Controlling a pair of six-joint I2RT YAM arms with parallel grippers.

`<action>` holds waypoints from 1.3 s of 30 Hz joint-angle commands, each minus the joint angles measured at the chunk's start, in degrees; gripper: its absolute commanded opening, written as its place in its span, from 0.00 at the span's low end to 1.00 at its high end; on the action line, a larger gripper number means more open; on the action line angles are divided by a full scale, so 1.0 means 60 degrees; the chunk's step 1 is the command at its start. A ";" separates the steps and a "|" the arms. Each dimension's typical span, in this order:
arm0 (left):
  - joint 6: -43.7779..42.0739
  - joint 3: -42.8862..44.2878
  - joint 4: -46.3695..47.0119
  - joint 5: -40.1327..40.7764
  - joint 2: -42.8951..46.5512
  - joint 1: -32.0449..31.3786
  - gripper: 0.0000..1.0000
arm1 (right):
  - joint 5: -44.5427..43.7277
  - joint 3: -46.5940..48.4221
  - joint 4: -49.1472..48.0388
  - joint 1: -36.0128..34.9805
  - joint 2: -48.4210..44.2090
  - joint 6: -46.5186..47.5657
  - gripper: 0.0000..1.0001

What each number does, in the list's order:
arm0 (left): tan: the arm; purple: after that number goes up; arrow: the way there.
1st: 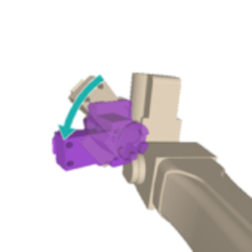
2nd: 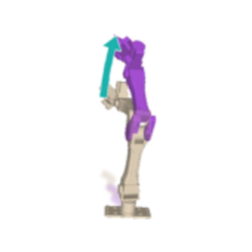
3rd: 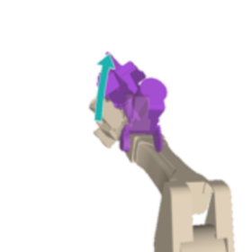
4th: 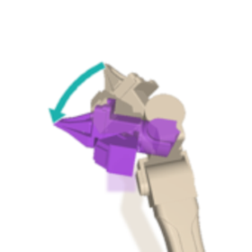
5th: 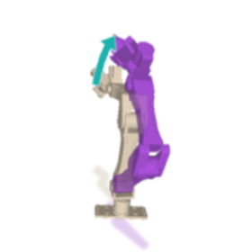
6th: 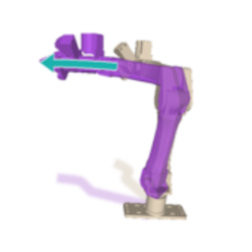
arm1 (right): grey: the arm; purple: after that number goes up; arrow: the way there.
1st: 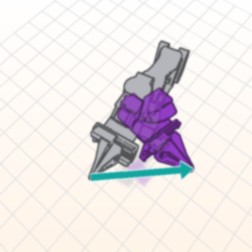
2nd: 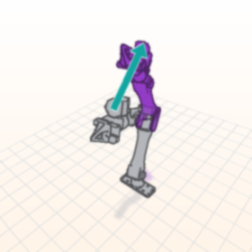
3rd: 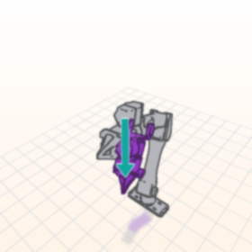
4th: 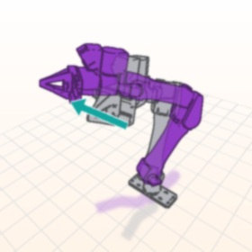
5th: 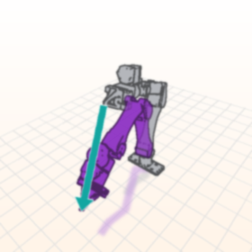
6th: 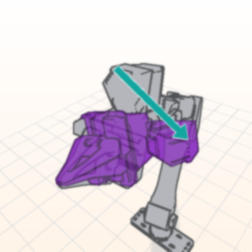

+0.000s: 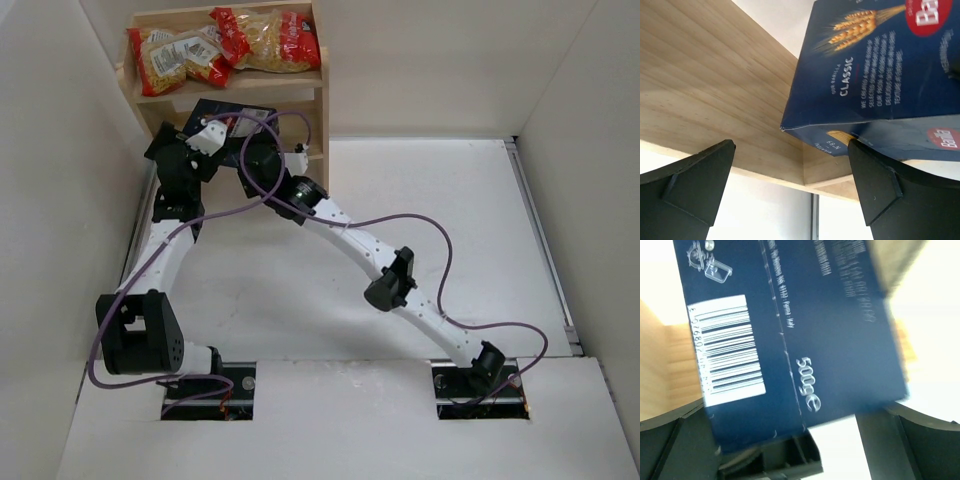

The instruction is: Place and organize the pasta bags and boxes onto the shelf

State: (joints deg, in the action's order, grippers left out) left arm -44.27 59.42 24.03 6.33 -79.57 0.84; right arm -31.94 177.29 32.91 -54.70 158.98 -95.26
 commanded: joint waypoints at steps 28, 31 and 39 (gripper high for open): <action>0.1168 0.0246 -0.0403 -0.0220 0.0315 -0.1919 1.00 | -0.7536 0.0627 1.1010 -0.0691 -0.4640 0.4918 1.00; 0.1022 0.0774 -0.0343 -0.0220 -0.0213 -0.2110 1.00 | -0.8180 0.0627 1.1010 -0.0691 -0.4962 0.5417 1.00; 0.0904 0.1640 -0.0256 0.0132 -0.1036 -0.2447 1.00 | -0.8416 0.0612 1.1025 -0.0266 -0.5753 0.6003 1.00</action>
State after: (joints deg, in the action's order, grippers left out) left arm -38.94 66.87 20.80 6.31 -86.43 -13.28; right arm -79.40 178.43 77.19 -57.32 127.13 -62.57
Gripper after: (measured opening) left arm 0.997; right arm 1.000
